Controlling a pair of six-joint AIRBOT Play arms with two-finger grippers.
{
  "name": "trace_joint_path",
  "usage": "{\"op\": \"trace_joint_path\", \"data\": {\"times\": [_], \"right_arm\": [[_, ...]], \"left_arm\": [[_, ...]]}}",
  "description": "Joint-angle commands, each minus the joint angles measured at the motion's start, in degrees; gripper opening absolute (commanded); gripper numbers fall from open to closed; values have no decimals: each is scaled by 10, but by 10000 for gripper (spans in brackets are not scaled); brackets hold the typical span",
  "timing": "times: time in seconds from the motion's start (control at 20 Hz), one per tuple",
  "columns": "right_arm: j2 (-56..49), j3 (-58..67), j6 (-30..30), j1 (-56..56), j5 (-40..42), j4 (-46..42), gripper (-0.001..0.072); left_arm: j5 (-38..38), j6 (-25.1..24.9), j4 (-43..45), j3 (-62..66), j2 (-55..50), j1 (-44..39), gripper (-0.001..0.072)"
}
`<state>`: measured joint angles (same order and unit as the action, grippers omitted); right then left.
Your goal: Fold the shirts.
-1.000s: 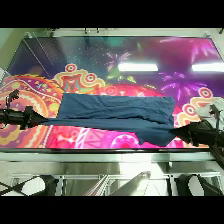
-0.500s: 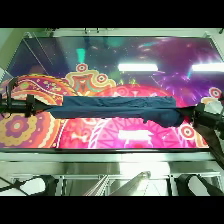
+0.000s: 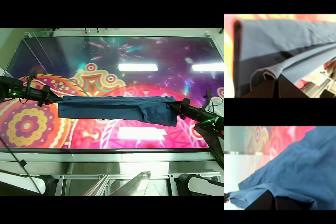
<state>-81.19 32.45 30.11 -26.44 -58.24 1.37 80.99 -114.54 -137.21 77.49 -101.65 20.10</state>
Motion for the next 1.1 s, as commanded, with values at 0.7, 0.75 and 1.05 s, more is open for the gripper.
{"op": "trace_joint_path", "data": {"times": [0.7,0.75,1.05], "right_arm": [[5,74,67,-43,-67,-179,610],[10,102,117,-60,-61,-248,666],[-50,221,269,-70,-73,-416,706]], "left_arm": [[116,46,5,114,-59,-4,590],[119,51,5,130,-48,-4,589],[123,58,6,180,7,-16,16]]}}
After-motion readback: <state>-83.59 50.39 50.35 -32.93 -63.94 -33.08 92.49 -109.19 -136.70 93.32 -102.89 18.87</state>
